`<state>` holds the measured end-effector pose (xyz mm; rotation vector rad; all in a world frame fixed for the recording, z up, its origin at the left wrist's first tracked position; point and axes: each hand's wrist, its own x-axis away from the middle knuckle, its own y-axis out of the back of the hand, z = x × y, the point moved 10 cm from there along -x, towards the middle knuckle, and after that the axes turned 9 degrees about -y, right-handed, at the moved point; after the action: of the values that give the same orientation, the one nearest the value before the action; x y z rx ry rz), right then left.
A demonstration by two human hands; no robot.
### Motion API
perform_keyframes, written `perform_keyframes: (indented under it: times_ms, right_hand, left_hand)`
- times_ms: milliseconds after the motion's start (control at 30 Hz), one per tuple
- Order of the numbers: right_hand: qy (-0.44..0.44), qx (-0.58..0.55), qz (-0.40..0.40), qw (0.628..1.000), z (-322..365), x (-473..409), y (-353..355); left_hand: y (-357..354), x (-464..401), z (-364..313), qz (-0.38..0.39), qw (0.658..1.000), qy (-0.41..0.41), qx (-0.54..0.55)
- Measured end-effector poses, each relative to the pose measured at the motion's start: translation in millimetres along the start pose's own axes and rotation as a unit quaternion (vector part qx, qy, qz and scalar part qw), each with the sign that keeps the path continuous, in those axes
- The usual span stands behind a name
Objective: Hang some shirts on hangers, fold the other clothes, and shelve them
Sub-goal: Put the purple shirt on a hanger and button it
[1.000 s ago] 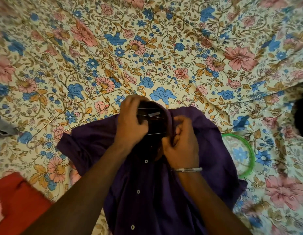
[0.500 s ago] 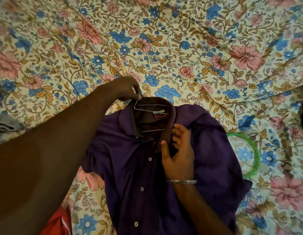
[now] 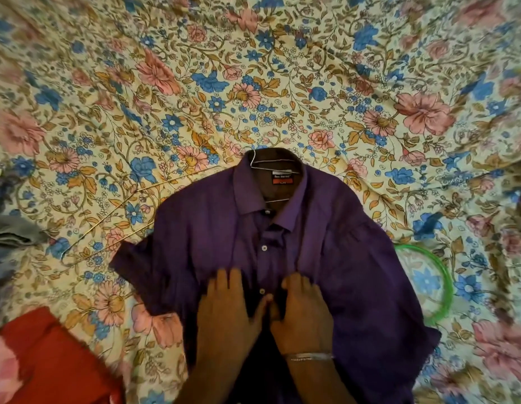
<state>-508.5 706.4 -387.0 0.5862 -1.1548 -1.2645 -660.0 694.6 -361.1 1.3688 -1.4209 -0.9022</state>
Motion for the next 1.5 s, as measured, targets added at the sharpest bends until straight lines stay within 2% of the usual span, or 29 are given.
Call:
perform_keyframes:
  times_ms: [67,167,233,333,400,433,500,567,633,667,733,800,900,1000,1067,1267,1400,1500]
  right_hand:
    - [0.012,-0.004,0.011,1.0,-1.7,-0.7,-2.8]
    - [0.015,-0.012,0.038,0.999,-6.7,1.9,-0.8]
    - [0.003,0.004,0.093,0.996,-9.7,7.0,0.4]
    - [-0.027,0.066,0.192,0.979,-18.2,23.5,1.3]
    - [-0.059,0.089,0.215,0.971,-20.2,34.5,9.1]
    - [-0.075,0.085,0.201,0.973,-18.0,36.0,16.1]
    - [-0.086,0.056,0.136,0.985,-4.2,28.1,33.9]
    - [-0.097,-0.014,0.06,0.993,9.6,12.6,44.6]
    - [-0.134,-0.069,0.039,0.988,14.6,-7.1,39.7]
    - [-0.158,-0.094,0.036,0.982,13.7,-17.0,33.7]
    - [-0.213,-0.16,0.024,0.964,6.5,-33.0,22.2]
    - [-0.273,-0.253,0.002,0.928,-6.3,-40.5,8.1]
    - [-0.34,-0.427,-0.02,0.838,-21.7,-38.4,-11.2]
    - [-0.375,-0.526,-0.026,0.763,-32.3,-33.4,-19.6]
    - [-0.382,-0.574,-0.022,0.724,-35.8,-29.9,-20.9]
    - [-0.365,-0.62,0.029,0.694,-32.7,-26.9,-19.3]
    - [-0.361,-0.62,0.044,0.695,-33.5,-26.8,-20.7]
    - [-0.359,-0.636,0.042,0.682,-33.2,-28.0,-22.7]
  left_hand:
    - [-33.8,32.5,-2.0,0.087,0.995,-0.036,-0.015]
    - [-43.7,45.5,-15.5,0.144,0.984,-0.101,-0.029]
    - [-48.7,53.6,-16.4,0.178,0.977,-0.114,-0.04]
    - [-46.6,66.0,-16.8,0.26,0.959,-0.114,0.001]
    - [-49.7,80.3,-11.6,0.306,0.944,-0.119,-0.015]
    - [-45.4,83.3,-9.0,0.314,0.942,-0.122,-0.012]
    - [-26.6,71.1,0.2,0.268,0.96,-0.08,0.029]
    - [-2.3,42.3,9.3,0.141,0.983,-0.02,0.119]
    - [7.0,15.5,13.7,0.038,0.982,0.009,0.184]
    - [4.5,3.3,12.2,0.018,0.978,0.021,0.209]
    - [-12.3,-16.7,7.8,0.035,0.964,0.05,0.258]
    - [-24.0,-29.2,7.1,0.031,0.949,0.096,0.3]
    - [-24.2,-38.2,7.2,-0.038,0.935,0.133,0.328]
    - [-28.2,-42.0,-1.2,-0.055,0.912,0.145,0.379]
    - [-31.4,-42.7,-6.1,-0.053,0.91,0.142,0.386]
    - [-34.4,-47.5,-9.1,-0.083,0.912,0.161,0.369]
    - [-39.7,-45.1,-2.0,-0.113,0.876,0.244,0.4]
    - [-49.3,-44.8,0.4,-0.122,0.844,0.295,0.432]
